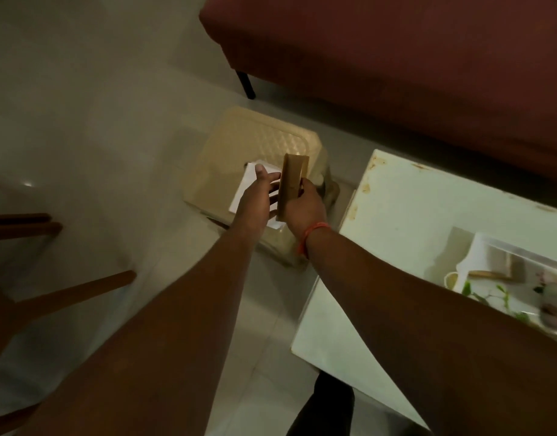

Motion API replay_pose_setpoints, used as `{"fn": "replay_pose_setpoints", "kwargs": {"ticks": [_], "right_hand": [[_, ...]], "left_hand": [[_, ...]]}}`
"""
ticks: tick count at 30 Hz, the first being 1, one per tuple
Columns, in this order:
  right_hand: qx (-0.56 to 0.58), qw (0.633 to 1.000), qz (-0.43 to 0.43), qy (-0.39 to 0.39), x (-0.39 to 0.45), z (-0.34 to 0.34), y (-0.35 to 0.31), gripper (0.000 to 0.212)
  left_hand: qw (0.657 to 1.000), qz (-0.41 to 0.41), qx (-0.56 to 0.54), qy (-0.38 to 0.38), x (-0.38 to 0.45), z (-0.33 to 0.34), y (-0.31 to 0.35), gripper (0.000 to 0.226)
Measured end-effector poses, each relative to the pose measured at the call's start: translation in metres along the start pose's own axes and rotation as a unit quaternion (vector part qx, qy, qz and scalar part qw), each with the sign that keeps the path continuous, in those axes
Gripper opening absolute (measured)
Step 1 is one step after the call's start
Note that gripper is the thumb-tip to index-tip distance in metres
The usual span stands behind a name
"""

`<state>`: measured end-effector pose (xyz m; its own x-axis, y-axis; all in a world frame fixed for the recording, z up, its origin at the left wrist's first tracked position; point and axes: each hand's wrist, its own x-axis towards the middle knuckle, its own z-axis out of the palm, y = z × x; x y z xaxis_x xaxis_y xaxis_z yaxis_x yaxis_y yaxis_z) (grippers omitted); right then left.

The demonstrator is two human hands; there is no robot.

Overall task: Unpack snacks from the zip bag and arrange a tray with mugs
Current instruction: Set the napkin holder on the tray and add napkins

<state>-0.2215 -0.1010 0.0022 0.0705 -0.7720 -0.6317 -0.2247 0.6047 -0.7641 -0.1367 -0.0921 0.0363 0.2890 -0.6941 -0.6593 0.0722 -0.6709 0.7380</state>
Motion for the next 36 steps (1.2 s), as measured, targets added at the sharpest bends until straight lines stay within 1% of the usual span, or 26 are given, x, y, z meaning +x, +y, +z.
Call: {"fn": "replay_pose_setpoints", "kwargs": {"ticks": [3,7,9,14,18,21,26,30,33,36], "right_hand": [[0.014,1.0,0.001,0.021,-0.01,-0.047,0.018,0.05],[-0.016,0.998,0.003,0.068,-0.029,-0.119,0.054,0.063],[-0.008,0.995,0.004,0.098,-0.045,-0.159,0.077,0.057],[0.02,0.986,0.012,0.164,-0.095,-0.25,0.127,0.039],[0.046,0.98,0.03,0.191,-0.121,-0.299,0.161,0.031],[0.06,0.98,0.038,0.185,-0.129,-0.321,0.182,0.029],[0.094,0.983,0.066,0.141,-0.129,-0.337,0.198,0.039],[0.109,0.984,0.069,0.124,-0.128,-0.341,0.202,0.043],[0.124,0.984,0.071,0.109,-0.127,-0.343,0.202,0.048],[0.122,0.984,0.075,0.11,-0.127,-0.344,0.198,0.046]], "left_hand": [[1.0,-0.009,-0.002,-0.022,-0.021,0.047,-0.006,0.062],[0.997,0.004,0.026,-0.076,-0.056,0.118,-0.022,0.064],[0.995,0.001,0.025,-0.1,-0.076,0.158,-0.039,0.065],[0.988,-0.006,0.042,-0.148,-0.129,0.245,-0.077,0.058],[0.981,-0.031,0.061,-0.184,-0.156,0.294,-0.101,0.059],[0.978,-0.047,0.074,-0.191,-0.167,0.317,-0.115,0.058],[0.976,-0.058,0.086,-0.19,-0.171,0.337,-0.129,0.046],[0.976,-0.064,0.096,-0.187,-0.166,0.342,-0.135,0.045],[0.973,-0.051,0.11,-0.197,-0.161,0.344,-0.14,0.044],[0.972,-0.04,0.109,-0.204,-0.157,0.343,-0.142,0.051]]}}
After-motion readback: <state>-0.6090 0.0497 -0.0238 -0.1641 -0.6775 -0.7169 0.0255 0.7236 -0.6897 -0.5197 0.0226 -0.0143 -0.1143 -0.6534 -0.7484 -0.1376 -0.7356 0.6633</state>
